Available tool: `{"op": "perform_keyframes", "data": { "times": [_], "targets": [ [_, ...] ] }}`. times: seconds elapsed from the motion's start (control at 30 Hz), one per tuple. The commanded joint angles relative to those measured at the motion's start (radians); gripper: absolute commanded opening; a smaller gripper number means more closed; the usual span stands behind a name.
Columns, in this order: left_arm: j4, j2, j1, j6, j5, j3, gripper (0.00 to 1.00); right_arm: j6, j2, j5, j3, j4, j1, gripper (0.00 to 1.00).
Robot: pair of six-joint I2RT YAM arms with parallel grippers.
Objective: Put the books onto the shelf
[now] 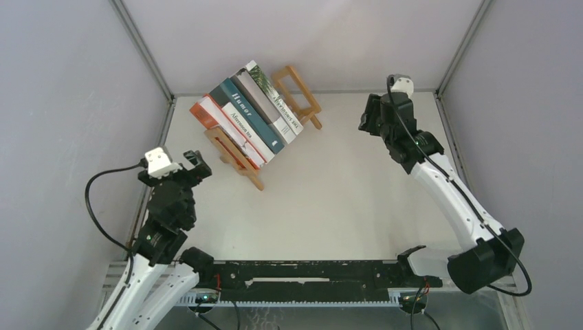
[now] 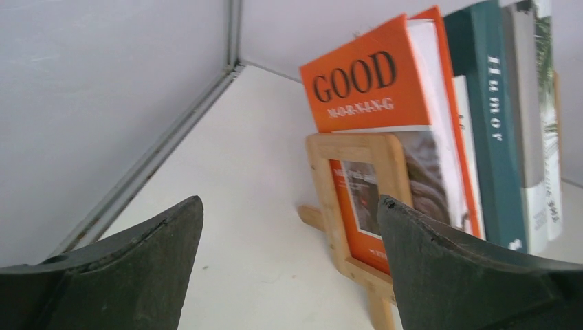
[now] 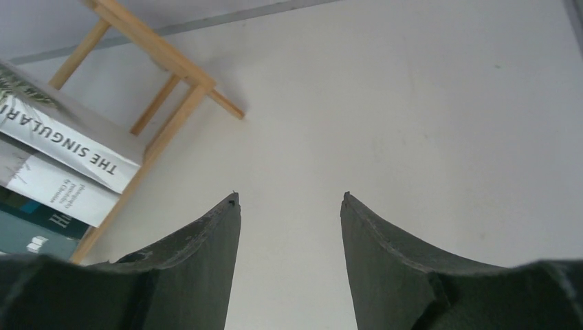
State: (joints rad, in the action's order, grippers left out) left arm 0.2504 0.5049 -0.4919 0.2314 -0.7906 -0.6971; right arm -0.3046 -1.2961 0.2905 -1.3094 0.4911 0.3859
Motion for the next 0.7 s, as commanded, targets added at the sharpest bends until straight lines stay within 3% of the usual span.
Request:
{"op": "perform_keyframes", "data": {
  "times": [0.0,0.1,0.3,0.5,0.67],
  "targets": [
    [-0.051,-0.069,0.073,-0.086,0.036,0.053,1.00,-0.033,0.094,0.146,0.056,0.040,0.002,0.63],
    [-0.033,-0.082,0.128,-0.061,0.080,0.068,1.00,-0.041,0.142,0.153,0.099,0.060,0.000,0.66],
    [-0.009,-0.050,0.159,0.064,0.079,0.089,1.00,0.066,0.136,-0.114,0.114,-0.043,-0.004,0.66],
    [0.025,-0.057,0.160,0.246,0.045,0.120,1.00,0.156,-0.056,-0.373,0.028,-0.179,-0.009,0.65],
    [0.088,-0.004,0.160,0.434,0.027,0.102,1.00,0.230,-0.310,-0.484,-0.179,-0.181,-0.014,0.65]
  ]
}}
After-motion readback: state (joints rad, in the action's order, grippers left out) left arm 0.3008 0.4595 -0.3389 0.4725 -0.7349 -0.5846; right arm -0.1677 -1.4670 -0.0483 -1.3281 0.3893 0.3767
